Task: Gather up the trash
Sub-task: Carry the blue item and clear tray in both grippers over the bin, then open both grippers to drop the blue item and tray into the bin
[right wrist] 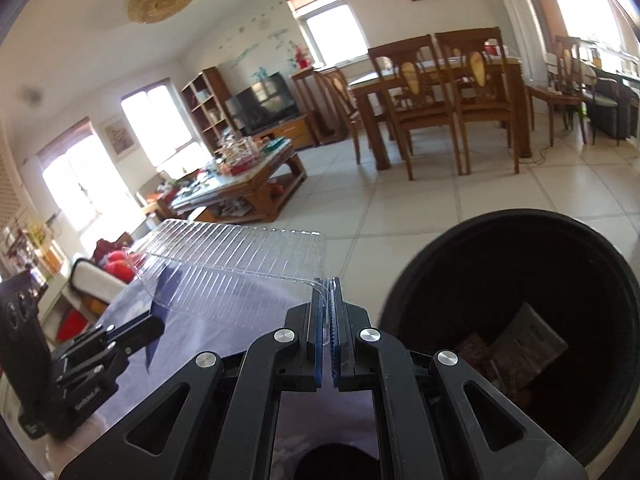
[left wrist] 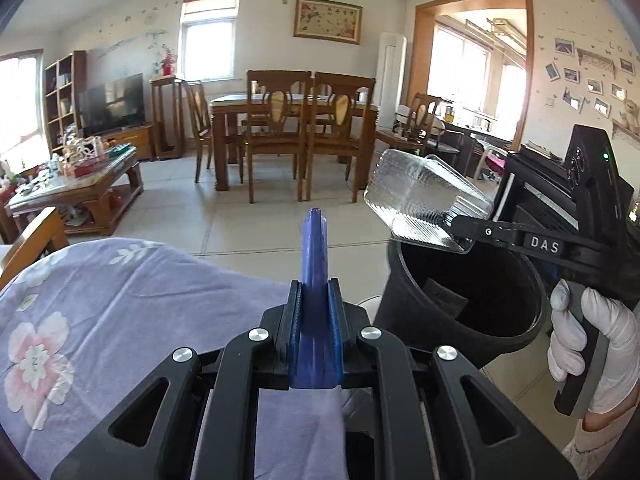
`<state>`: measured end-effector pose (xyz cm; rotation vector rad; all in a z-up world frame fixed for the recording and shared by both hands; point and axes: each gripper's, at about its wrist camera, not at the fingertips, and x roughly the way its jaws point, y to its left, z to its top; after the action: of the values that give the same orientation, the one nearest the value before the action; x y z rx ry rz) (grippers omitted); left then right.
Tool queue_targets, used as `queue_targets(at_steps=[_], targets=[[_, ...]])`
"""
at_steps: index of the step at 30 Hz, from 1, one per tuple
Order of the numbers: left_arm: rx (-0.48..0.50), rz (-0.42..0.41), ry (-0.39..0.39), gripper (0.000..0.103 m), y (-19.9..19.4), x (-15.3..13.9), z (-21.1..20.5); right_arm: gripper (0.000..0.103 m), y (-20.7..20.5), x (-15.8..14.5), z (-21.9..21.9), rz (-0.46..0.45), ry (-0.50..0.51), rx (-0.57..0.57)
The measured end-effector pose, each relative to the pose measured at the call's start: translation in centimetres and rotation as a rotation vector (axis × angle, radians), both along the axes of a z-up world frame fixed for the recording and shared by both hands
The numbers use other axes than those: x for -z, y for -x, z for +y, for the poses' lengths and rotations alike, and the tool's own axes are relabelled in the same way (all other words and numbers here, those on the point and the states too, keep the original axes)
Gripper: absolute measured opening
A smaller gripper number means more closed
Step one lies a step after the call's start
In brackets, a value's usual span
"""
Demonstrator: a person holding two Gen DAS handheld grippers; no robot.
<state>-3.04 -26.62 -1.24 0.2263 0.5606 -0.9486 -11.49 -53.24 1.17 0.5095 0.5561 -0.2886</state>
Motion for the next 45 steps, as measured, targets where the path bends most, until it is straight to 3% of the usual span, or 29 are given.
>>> queue_targets(at_steps=[10, 16, 32, 42, 44, 45], targets=[[0.179, 0.025, -0.024, 0.014, 3.4, 1.6, -9.4, 0.004, 9.8, 2.9, -10.7, 0.057, 0.019, 0.358], [0.254, 0.054, -0.073, 0.014, 3.9, 3.5, -13.3, 0.004, 12.6, 4.9, -13.5, 0.123, 0.017, 0.467], [0.328, 0.061, -0.19, 0.015, 6.0, 7.3, -18.6, 0.004, 9.4, 9.6, -15.9, 0.308, 0.005, 0.499], [0.305, 0.056, -0.221, 0.018, 5.7, 7.6, -19.4, 0.005, 8.4, 9.9, -15.7, 0.326, 0.0, 0.496], [0.302, 0.056, -0.223, 0.02, 5.7, 7.5, -19.6, 0.007, 8.2, 10.0, -15.7, 0.329, 0.001, 0.495], [0.299, 0.053, -0.225, 0.021, 5.7, 7.4, -19.5, 0.016, 8.2, 10.0, -15.6, 0.327, -0.002, 0.497]])
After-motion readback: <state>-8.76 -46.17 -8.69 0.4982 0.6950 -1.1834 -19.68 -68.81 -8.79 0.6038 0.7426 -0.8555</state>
